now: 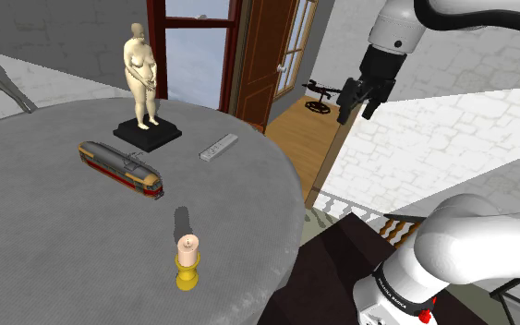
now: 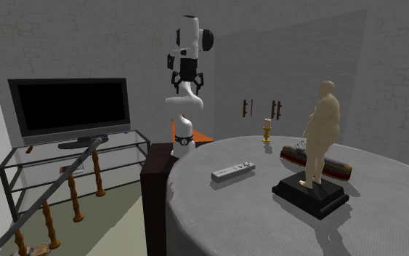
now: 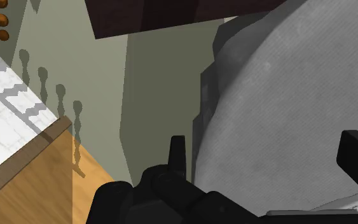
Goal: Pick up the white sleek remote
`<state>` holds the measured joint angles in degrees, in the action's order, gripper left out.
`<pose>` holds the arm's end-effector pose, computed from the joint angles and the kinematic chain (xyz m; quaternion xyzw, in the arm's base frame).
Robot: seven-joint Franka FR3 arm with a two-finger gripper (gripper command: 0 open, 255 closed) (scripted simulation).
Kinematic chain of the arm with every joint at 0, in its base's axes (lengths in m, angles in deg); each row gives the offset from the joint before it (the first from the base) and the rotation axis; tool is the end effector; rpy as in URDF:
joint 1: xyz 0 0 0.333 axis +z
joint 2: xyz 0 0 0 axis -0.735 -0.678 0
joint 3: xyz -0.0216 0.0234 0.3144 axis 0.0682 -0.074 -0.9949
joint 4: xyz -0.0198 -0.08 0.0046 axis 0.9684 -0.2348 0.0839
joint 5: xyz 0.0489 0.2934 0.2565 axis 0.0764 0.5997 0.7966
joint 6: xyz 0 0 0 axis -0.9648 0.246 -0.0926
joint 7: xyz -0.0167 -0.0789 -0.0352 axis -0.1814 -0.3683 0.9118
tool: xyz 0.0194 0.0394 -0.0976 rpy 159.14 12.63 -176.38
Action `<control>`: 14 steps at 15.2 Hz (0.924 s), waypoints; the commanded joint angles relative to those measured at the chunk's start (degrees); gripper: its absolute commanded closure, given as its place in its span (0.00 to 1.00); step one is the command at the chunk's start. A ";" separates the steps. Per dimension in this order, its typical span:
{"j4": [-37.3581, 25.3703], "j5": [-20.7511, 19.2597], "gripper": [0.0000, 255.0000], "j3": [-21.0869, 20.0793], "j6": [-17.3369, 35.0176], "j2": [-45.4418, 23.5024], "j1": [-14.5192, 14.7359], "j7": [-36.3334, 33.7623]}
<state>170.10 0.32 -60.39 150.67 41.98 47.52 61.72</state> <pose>0.2935 0.0270 0.5929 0.9980 -0.0544 0.0155 0.0285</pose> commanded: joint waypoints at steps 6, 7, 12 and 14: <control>0.35 4.05 0.00 -6.39 6.69 -6.64 -1.55 -12.41; 0.11 4.67 0.00 -7.61 8.05 -8.26 -1.90 -14.86; -2.54 6.51 0.00 -13.51 14.64 -17.58 -4.09 -27.07; -4.24 6.55 0.00 -15.71 17.09 -21.78 -5.13 -32.01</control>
<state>166.47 6.74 -74.74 165.97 22.60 42.87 32.66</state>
